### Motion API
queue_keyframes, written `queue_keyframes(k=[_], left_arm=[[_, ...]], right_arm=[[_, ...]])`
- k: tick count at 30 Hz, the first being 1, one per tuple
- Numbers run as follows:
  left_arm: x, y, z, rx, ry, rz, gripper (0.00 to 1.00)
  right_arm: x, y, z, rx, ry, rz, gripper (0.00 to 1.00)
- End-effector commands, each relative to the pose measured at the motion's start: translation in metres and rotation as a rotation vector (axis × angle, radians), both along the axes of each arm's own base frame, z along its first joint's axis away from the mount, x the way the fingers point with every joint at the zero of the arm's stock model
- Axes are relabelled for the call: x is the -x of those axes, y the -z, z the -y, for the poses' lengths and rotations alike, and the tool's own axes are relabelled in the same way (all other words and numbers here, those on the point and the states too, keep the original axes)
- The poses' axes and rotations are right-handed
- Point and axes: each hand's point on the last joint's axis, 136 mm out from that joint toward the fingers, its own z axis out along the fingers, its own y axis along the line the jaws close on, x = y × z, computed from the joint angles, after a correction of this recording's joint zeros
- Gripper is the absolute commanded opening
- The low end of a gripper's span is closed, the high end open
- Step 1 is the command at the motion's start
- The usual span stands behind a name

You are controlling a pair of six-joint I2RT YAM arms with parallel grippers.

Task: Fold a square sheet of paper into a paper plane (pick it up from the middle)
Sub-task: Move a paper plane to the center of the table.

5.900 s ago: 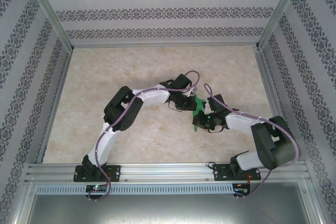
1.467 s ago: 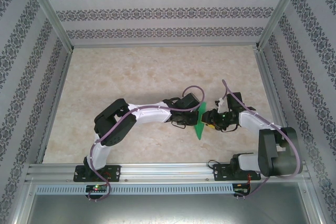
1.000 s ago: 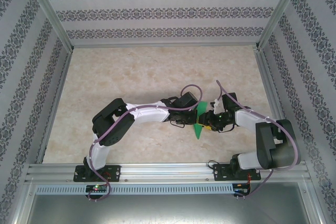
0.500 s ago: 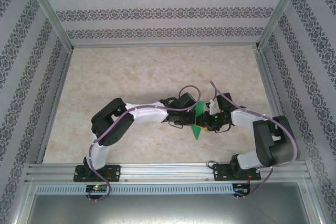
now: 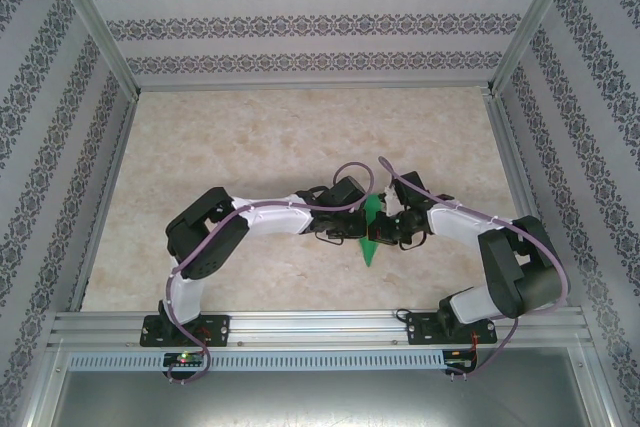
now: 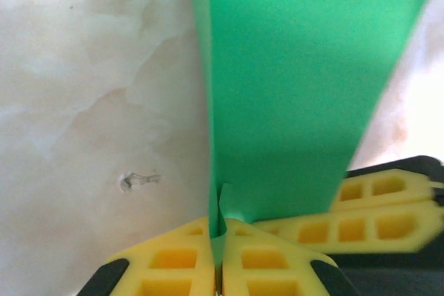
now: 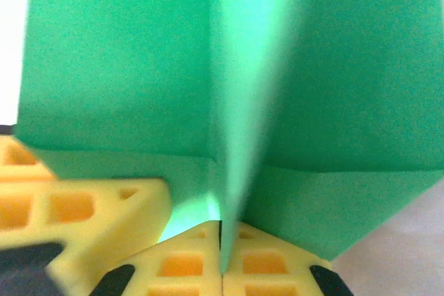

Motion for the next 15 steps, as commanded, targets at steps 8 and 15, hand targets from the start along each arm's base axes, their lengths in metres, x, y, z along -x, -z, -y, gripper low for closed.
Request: queue_keyframes(k=[8,15], left_arm=[[-0.013,-0.038,-0.025,0.138,-0.072,0.039,0.24],[-0.003,-0.054,-0.084,0.060,-0.102,0.076,0.35]], right_arm=[[-0.005,-0.006,-0.004,0.213,-0.071,0.036,0.00],[-0.005,-0.004,-0.027,0.305,-0.124,0.039,0.00]])
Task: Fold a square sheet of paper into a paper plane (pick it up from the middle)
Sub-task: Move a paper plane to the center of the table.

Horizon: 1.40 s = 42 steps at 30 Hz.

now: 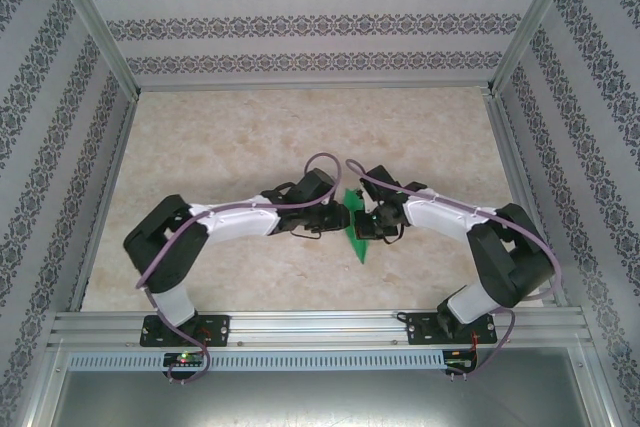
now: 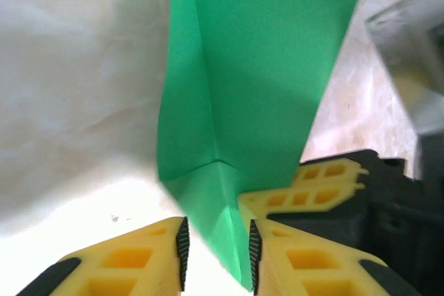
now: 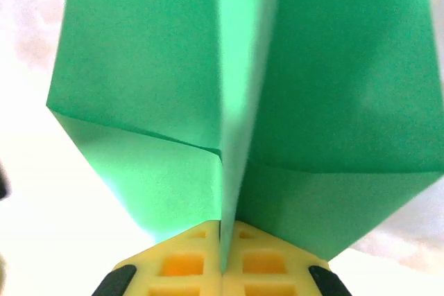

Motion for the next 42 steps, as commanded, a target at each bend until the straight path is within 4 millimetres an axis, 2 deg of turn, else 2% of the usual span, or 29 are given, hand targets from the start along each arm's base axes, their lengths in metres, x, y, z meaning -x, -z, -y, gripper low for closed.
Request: queue_keyframes(k=[1,5,11,15,19,29,33,37,38,42], left_arm=[[0.003,-0.019,-0.037,-0.044,-0.020,0.042,0.36],[0.012,-0.017,-0.078,-0.104,-0.043,0.015,0.40],[0.025,-0.012,-0.108,-0.101,-0.073,-0.017,0.43],[0.030,-0.009,-0.113,-0.099,-0.073,-0.031,0.43],[0.033,-0.006,-0.117,-0.106,-0.073,-0.038,0.43],[0.035,0.000,-0.122,-0.110,-0.085,-0.047,0.44],[0.033,-0.002,-0.123,-0.137,-0.071,-0.033,0.45],[0.025,-0.019,-0.131,-0.198,-0.060,0.027,0.47],[0.022,-0.026,-0.135,-0.222,-0.062,0.054,0.53],[0.010,-0.051,-0.159,-0.356,-0.077,0.157,0.61]], right_arm=[[-0.001,0.001,-0.003,0.090,-0.002,0.000,0.01],[-0.003,0.004,-0.023,0.108,-0.045,-0.002,0.07],[-0.005,0.008,-0.041,0.145,-0.079,0.002,0.14],[-0.004,0.012,-0.053,0.164,-0.107,-0.001,0.19],[-0.002,0.019,-0.057,0.188,-0.118,-0.006,0.19],[0.004,0.032,-0.056,0.279,-0.126,-0.016,0.18],[-0.001,0.016,-0.061,0.240,-0.098,0.001,0.23],[-0.008,-0.018,-0.066,0.154,-0.084,0.054,0.31],[-0.010,-0.028,-0.063,0.143,-0.080,0.068,0.33],[-0.015,-0.061,-0.049,0.105,-0.094,0.108,0.40]])
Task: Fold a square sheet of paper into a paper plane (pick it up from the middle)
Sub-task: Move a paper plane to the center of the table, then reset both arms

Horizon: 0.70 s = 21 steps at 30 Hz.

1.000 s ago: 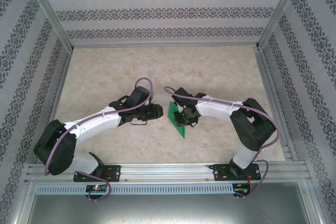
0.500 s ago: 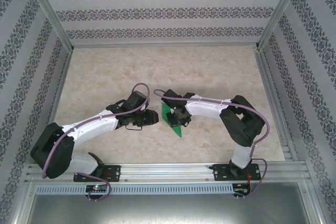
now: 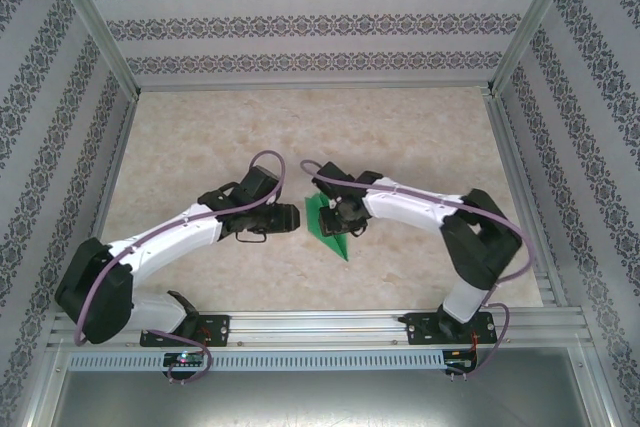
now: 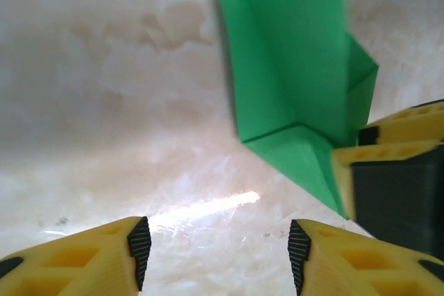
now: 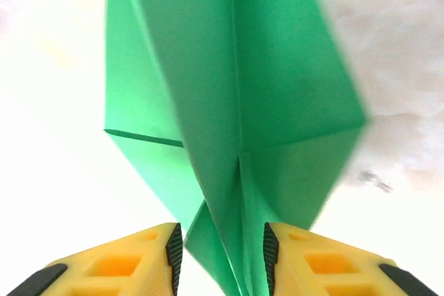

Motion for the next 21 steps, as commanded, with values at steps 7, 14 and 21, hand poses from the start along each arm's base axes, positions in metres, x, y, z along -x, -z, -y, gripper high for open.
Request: queue_keyframes(k=[7,14,21], left_arm=[[-0.033,-0.034,-0.065,-0.257,-0.057,0.206,0.82],[-0.058,-0.041,-0.140,-0.559,-0.213,0.434,1.00],[-0.072,-0.028,-0.198,-0.610,-0.336,0.487,1.00]], right_arm=[[-0.019,-0.063,0.040,-0.086,-0.070,0.146,0.46],[-0.066,-0.092,0.095,-0.117,-0.005,0.481,0.68],[-0.105,-0.102,0.164,-0.075,0.159,0.723,0.90]])
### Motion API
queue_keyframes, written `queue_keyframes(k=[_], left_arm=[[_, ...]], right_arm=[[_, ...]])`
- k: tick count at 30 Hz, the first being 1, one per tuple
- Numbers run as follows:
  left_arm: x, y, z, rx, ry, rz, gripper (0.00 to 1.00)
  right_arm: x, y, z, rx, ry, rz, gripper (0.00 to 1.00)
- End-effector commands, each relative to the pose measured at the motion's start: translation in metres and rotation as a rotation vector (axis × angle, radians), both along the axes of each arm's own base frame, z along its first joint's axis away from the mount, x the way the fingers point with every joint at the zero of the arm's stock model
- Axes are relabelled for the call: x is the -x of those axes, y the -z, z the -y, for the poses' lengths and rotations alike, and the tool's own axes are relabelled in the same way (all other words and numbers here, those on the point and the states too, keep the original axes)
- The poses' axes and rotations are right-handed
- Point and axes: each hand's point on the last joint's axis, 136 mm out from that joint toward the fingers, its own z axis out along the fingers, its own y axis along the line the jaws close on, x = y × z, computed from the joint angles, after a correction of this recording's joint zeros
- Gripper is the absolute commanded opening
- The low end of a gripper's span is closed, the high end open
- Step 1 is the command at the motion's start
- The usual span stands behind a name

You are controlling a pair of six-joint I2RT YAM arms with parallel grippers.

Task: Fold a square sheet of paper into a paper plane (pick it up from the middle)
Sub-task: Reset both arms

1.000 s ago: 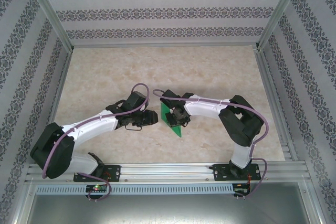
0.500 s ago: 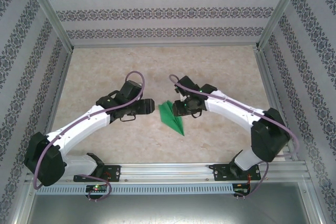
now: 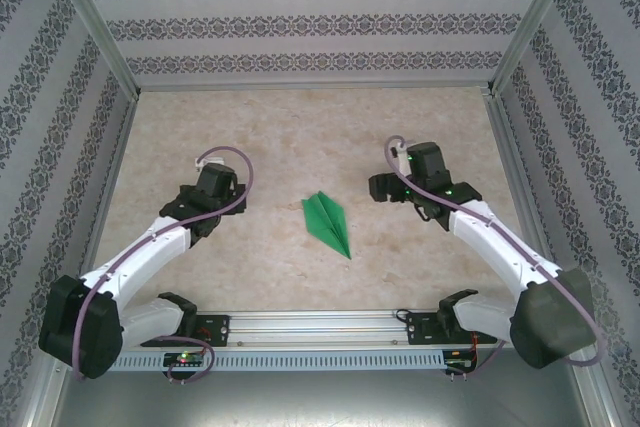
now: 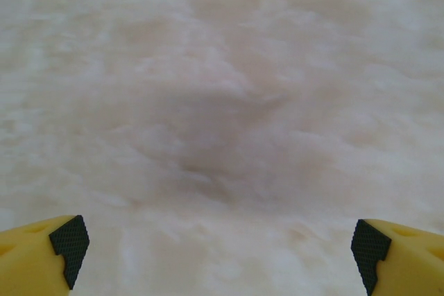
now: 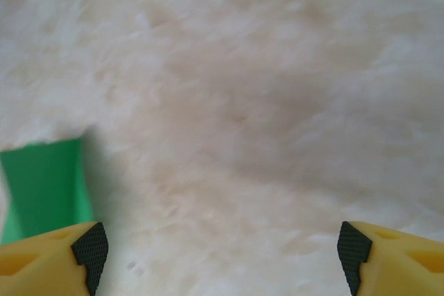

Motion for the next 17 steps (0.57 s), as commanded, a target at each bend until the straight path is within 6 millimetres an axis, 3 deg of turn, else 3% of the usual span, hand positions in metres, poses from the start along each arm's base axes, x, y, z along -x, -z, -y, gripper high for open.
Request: queue_keyframes(k=[1,6,7,13,17], left_arm=[[-0.021,-0.011,-0.022,-0.068,-0.020,0.112,1.00],[-0.043,0.003,-0.032,-0.101,0.008,0.131,1.00],[-0.047,0.009,-0.033,-0.103,0.018,0.126,1.00],[-0.067,0.033,-0.036,-0.013,0.050,0.119,1.00],[-0.067,0.034,-0.035,-0.013,0.065,0.111,1.00]], right_arm=[[-0.031,-0.011,0.033,0.020,0.078,0.157,0.90],[-0.052,0.000,0.077,0.040,0.208,0.232,0.93],[-0.056,0.002,0.083,0.053,0.229,0.259,0.97],[-0.074,0.012,0.107,0.084,0.304,0.308,0.98],[-0.076,0.017,0.109,0.084,0.296,0.305,0.97]])
